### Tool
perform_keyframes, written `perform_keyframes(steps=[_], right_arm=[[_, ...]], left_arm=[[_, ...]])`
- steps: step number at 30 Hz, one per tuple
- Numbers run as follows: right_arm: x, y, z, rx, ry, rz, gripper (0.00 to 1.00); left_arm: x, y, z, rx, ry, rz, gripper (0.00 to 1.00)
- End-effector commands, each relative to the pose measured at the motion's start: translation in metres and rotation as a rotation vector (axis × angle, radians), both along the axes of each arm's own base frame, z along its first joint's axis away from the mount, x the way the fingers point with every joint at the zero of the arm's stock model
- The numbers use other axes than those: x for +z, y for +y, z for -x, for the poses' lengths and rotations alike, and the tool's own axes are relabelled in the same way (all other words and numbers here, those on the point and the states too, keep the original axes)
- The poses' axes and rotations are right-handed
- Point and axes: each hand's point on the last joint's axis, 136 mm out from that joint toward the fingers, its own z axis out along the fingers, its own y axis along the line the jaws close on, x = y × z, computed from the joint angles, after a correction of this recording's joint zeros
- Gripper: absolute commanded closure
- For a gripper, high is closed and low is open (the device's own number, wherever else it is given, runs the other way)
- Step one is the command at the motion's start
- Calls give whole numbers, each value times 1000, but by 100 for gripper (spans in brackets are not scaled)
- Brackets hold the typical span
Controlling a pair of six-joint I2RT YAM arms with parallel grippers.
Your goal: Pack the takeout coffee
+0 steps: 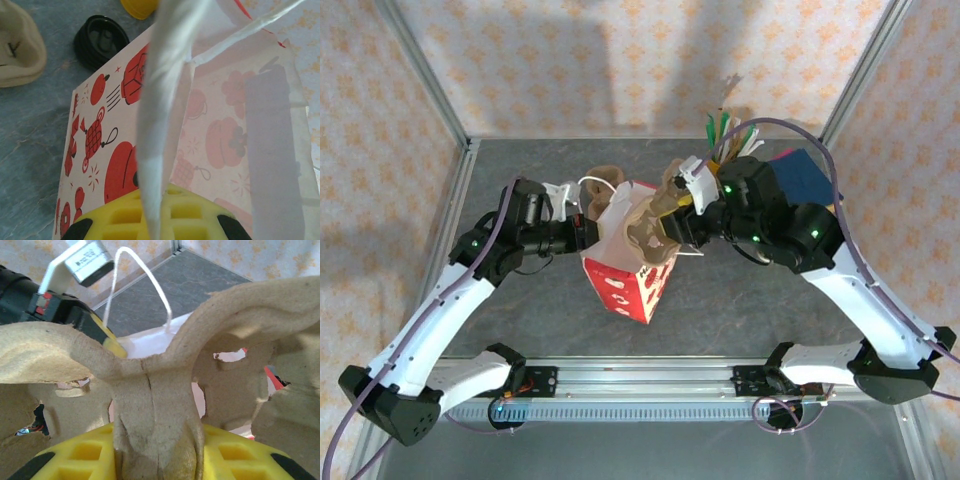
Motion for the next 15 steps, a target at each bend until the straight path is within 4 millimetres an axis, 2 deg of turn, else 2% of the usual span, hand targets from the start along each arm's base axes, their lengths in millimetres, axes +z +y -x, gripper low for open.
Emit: perform_keyframes(steps=[1,15], right_arm=[[7,14,-3,59,-40,-7,65],[-54,38,-18,134,-2,99,65]], left_arm=[[7,-15,-1,-91,-62,41,100],[-21,-26,-1,-195,-51,18,100]])
